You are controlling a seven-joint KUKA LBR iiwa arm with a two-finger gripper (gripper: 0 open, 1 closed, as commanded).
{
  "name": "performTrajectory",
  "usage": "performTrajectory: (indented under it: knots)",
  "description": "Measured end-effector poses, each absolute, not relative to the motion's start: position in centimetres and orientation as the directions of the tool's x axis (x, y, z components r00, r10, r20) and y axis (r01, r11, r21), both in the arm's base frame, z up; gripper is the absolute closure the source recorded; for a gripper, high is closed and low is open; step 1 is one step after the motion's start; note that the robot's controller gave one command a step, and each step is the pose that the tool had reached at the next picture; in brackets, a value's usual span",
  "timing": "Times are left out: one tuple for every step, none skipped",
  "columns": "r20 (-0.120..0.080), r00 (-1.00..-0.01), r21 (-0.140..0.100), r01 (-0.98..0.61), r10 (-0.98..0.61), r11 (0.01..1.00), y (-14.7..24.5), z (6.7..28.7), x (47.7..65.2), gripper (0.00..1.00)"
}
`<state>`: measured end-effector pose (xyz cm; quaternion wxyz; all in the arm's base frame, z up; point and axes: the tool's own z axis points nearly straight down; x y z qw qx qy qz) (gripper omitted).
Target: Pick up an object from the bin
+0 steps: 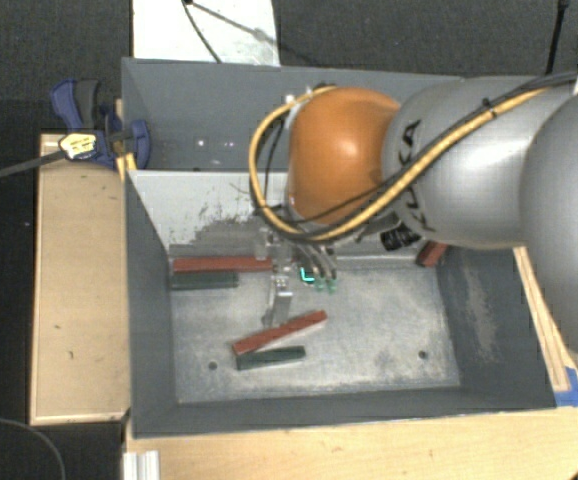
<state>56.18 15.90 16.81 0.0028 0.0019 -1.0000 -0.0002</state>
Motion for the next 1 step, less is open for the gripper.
performTrajectory:
  knots:
    - [0.005, -0.99, 0.0, -0.139, -0.139, 0.99, 12.61, 6.7, 53.82, 0.0]
